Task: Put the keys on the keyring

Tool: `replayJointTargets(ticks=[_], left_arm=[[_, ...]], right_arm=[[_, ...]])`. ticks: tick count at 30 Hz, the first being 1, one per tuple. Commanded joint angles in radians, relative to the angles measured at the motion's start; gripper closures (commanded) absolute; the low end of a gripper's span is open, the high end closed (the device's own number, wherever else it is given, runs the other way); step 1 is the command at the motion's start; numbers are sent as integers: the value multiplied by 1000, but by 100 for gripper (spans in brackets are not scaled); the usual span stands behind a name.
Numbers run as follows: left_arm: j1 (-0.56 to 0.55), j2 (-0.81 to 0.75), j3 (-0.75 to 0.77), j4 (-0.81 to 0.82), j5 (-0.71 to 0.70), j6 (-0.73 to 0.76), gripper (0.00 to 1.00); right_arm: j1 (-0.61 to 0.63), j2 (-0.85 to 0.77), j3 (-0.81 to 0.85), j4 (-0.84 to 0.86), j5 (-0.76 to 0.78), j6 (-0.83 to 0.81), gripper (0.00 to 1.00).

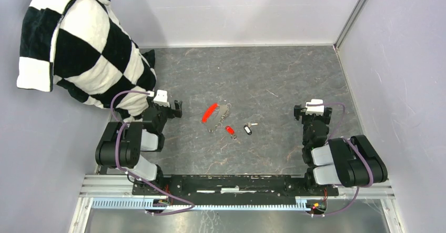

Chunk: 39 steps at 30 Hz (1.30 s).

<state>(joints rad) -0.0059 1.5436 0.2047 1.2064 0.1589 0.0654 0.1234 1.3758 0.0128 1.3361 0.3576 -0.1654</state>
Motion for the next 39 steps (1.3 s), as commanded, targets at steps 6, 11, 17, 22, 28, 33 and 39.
replayJointTargets(ticks=[6,11,17,22,28,33,39], left_arm=[[4,-8,4,40,-11,-39,0],[4,-76,69,-126,-70,-61,0],[4,-53,545,-965,41,3,0],[4,4,696,-1237,179,42,0],[4,21,733,-1307,289,52,0],[1,49,790,-1419,296,97,0],[-3,45,799,-1465,315,125,0]], right_arm=[[-3,-2,-80,34,-9,-8,2],[20,-226,120,-496,26,72,2],[-46,-108,526,-1024,-76,577,2],[123,57,725,-1077,-255,442,2],[398,335,1037,-1219,-393,405,4],[493,520,1205,-1308,-421,398,13],[510,584,1221,-1302,-488,402,22]])
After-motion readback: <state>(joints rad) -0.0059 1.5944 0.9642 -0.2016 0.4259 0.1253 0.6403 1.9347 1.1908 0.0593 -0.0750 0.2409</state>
